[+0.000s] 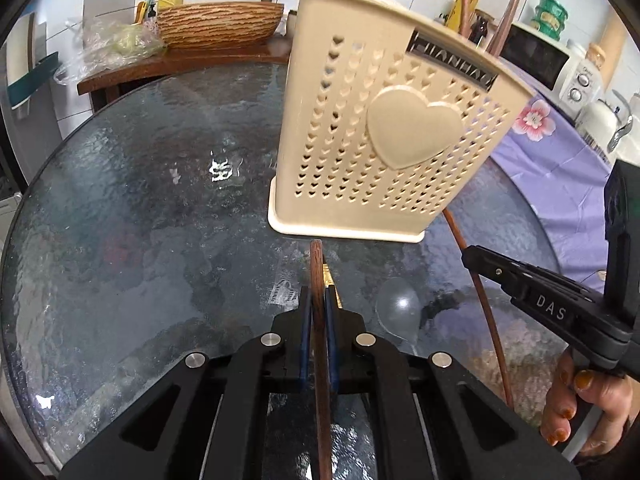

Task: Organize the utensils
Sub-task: 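Lift both chopsticks and lower them into the cream holder with both tools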

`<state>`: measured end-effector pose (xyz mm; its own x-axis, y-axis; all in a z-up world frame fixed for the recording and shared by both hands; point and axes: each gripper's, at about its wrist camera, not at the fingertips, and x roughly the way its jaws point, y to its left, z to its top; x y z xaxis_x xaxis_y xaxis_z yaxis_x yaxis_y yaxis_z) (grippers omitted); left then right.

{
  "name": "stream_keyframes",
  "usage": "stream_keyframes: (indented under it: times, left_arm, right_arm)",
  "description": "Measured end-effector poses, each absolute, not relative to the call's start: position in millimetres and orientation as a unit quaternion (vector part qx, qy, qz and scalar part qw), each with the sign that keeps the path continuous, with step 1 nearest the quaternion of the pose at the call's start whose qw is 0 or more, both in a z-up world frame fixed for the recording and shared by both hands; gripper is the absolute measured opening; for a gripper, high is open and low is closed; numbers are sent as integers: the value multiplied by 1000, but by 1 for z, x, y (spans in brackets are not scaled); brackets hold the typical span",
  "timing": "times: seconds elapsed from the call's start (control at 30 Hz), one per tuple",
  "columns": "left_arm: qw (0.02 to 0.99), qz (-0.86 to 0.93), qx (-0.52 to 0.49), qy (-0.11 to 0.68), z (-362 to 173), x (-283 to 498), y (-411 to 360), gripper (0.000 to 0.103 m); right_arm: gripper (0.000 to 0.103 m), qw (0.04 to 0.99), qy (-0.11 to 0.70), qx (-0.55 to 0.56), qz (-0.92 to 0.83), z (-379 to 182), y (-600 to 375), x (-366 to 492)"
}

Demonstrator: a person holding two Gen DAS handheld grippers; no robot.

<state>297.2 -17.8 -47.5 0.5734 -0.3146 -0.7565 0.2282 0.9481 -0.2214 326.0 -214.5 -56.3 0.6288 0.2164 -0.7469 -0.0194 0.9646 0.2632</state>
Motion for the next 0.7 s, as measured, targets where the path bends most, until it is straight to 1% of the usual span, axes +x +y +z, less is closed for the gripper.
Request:
stream_keyframes:
  times: [0.27,0.7]
  left_arm:
    - [893,-164,-64,414,-28,282,-13,6]
    - [906,-190,-87,368,12,257,1,6]
  right_arm:
    - [7,900,403,140,95,-40,-225,309]
    - [7,922,332,149,136,11,-233,268]
